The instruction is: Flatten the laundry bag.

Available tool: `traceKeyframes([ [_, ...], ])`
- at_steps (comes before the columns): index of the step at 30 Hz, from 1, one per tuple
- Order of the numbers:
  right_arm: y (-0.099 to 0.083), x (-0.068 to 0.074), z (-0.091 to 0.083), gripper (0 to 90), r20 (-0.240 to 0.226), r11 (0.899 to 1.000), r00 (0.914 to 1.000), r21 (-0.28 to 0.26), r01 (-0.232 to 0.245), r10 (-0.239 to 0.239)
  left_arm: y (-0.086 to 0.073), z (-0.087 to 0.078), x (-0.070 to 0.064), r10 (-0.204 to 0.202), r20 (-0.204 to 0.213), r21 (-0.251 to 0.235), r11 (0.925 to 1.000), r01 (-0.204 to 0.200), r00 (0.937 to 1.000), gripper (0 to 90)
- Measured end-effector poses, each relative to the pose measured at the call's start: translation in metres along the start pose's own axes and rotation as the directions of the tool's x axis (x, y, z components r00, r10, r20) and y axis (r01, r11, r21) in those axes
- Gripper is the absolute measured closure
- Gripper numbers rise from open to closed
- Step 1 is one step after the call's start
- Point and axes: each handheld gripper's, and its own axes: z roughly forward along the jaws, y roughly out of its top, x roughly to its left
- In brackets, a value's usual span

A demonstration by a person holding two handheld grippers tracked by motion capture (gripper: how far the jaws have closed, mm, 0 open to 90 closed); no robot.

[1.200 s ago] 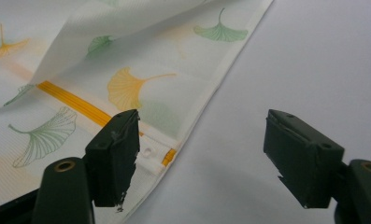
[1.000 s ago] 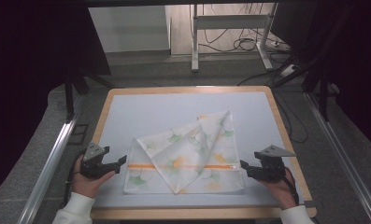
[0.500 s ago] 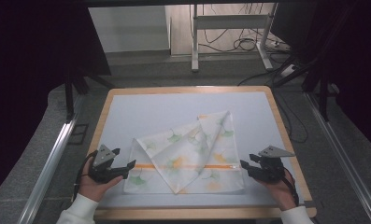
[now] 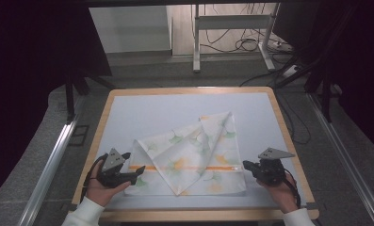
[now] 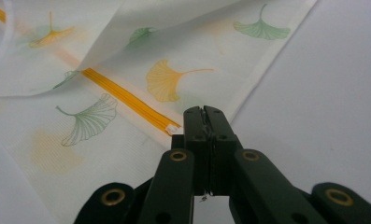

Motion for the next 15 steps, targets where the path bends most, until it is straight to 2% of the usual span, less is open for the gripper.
traceKeyframes([
  [8, 0.000, 0.006, 0.003, 89.1, -0.011, 1.000, 0.9998, 0.009, 0.016, -0.015, 0.008, 0.007, -0.018, 0.030, 0.028, 0.012, 0.9995, -0.030, 0.9991, 24.7],
  [15, 0.001, 0.020, 0.009, 89.2, -0.035, 0.998, 0.9982, 0.026, 0.051, -0.050, 0.015, 0.013, -0.034, 0.050, 0.057, 0.019, 0.9985, -0.051, 0.9971, 25.4],
])
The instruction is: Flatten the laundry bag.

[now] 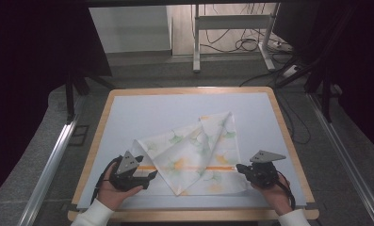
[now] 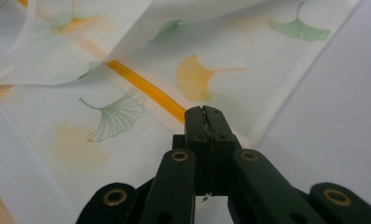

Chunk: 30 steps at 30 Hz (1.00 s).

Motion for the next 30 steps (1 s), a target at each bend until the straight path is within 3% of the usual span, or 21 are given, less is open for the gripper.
traceKeyframes([
  [9, 0.001, 0.016, 0.008, 89.1, -0.033, 0.999, 0.9987, 0.022, 0.038, -0.038, 0.009, 0.015, -0.020, 0.052, 0.024, 0.019, 0.9984, -0.053, 0.9984, 26.1],
  [15, 0.001, 0.022, 0.011, 89.1, -0.054, 0.998, 0.9973, 0.034, 0.051, -0.049, 0.011, 0.021, -0.030, 0.065, 0.046, 0.027, 0.9975, -0.066, 0.9968, 26.2],
  [25, -0.001, 0.025, 0.016, 89.1, -0.059, 0.997, 0.9967, 0.056, 0.059, -0.056, 0.023, 0.048, -0.057, 0.115, 0.082, 0.051, 0.9916, -0.119, 0.9900, 26.0],
  [30, -0.001, 0.026, 0.017, 89.1, -0.067, 0.996, 0.9961, 0.062, 0.062, -0.058, 0.027, 0.056, -0.064, 0.115, 0.083, 0.049, 0.9917, -0.119, 0.9899, 26.0],
])
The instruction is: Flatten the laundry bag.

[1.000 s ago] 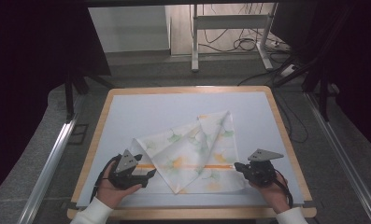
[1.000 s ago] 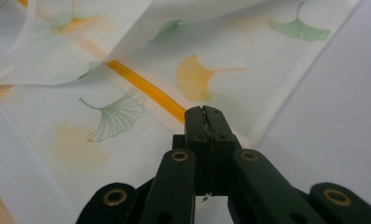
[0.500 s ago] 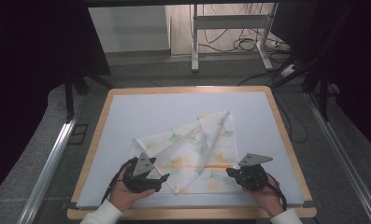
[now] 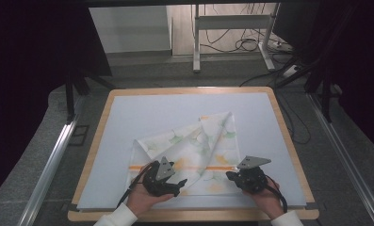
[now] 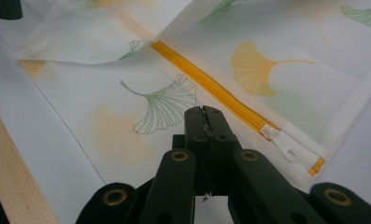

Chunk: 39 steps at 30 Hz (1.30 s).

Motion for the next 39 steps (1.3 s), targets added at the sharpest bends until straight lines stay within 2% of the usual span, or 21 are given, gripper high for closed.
traceKeyframes([
  [6, -0.004, 0.002, 0.004, 89.1, -0.014, 1.000, 0.9999, 0.024, -0.007, 0.007, 0.012, 0.016, -0.006, -0.024, 0.005, -0.008, 0.9997, 0.024, 0.9997, 26.1],
  [17, -0.005, 0.003, 0.007, 89.1, -0.025, 0.999, 0.9996, 0.045, 0.011, -0.010, 0.030, 0.039, -0.012, -0.008, 0.007, -0.004, 1.0000, 0.008, 0.9999, 27.0],
  [27, -0.005, 0.002, 0.011, 89.1, -0.024, 0.998, 0.9996, 0.064, 0.015, -0.013, 0.053, 0.061, -0.011, -0.020, 0.020, 0.004, 0.9998, 0.020, 0.9996, 29.2],
  [33, -0.006, 0.003, 0.011, 89.2, -0.025, 0.997, 0.9994, 0.075, 0.026, -0.024, 0.060, 0.075, -0.015, -0.016, -0.003, 0.017, 0.9997, 0.016, 0.9999, 29.2],
  [38, -0.006, 0.003, 0.011, 89.2, -0.026, 0.997, 0.9993, 0.076, 0.028, -0.027, 0.066, 0.086, -0.016, -0.021, -0.023, 0.024, 0.9995, 0.022, 0.9995, 33.3],
  [39, -0.006, 0.002, 0.011, 89.2, -0.027, 0.997, 0.9993, 0.076, 0.029, -0.027, 0.067, 0.089, -0.016, -0.016, -0.033, 0.040, 0.9990, 0.017, 0.9993, 36.2],
])
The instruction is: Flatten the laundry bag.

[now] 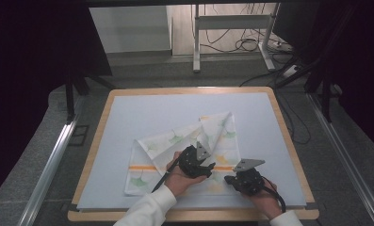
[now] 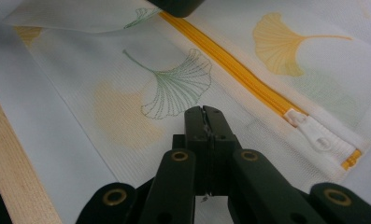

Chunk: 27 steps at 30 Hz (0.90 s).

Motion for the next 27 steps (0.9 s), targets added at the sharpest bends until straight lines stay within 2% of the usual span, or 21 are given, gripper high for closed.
traceKeyframes([
  [2, 0.000, 0.000, 0.000, 89.2, -0.001, 1.000, 1.0000, 0.001, -0.002, 0.002, 0.000, 0.003, 0.000, -0.002, 0.000, 0.009, 1.0000, 0.002, 1.0000, 37.0],
  [3, 0.000, 0.000, 0.000, 89.1, -0.001, 1.000, 1.0000, 0.001, -0.001, 0.001, -0.001, 0.006, -0.001, -0.010, -0.001, 0.006, 0.9999, 0.010, 0.9999, 40.6],
  [6, 0.000, 0.000, 0.000, 89.2, 0.000, 1.000, 1.0000, 0.000, 0.001, -0.001, -0.002, 0.010, -0.001, -0.010, -0.008, 0.015, 0.9998, 0.011, 0.9999, 43.2],
  [8, 0.000, 0.000, 0.000, 89.2, 0.000, 1.000, 1.0000, 0.001, 0.002, -0.002, -0.002, 0.010, -0.001, -0.007, -0.019, 0.012, 0.9999, 0.007, 0.9998, 49.3],
  [10, 0.000, 0.000, 0.000, 89.1, 0.000, 1.000, 1.0000, 0.001, 0.003, -0.003, -0.002, 0.010, -0.001, -0.008, -0.019, 0.012, 0.9999, 0.008, 0.9998, 50.8],
  [15, 0.000, 0.000, 0.000, 89.2, 0.001, 1.000, 1.0000, -0.001, 0.009, -0.009, -0.003, 0.010, -0.001, -0.011, -0.002, 0.013, 0.9999, 0.011, 0.9999, 65.5],
  [17, 0.000, 0.000, 0.000, 89.1, 0.001, 1.000, 1.0000, -0.001, 0.010, -0.010, -0.005, 0.010, 0.001, -0.011, 0.026, 0.020, 0.9997, 0.011, 0.9996, 75.1],
  [19, 0.000, 0.000, 0.000, 89.1, 0.001, 1.000, 1.0000, -0.001, 0.010, -0.010, -0.006, 0.008, 0.001, -0.007, 0.033, 0.022, 0.9997, 0.007, 0.9994, 82.4],
  [27, 0.000, 0.000, 0.001, 89.1, 0.000, 1.000, 0.9999, -0.003, 0.014, -0.014, -0.006, 0.005, 0.008, -0.016, 0.041, 0.020, 0.9997, 0.015, 0.9990, 89.4],
])
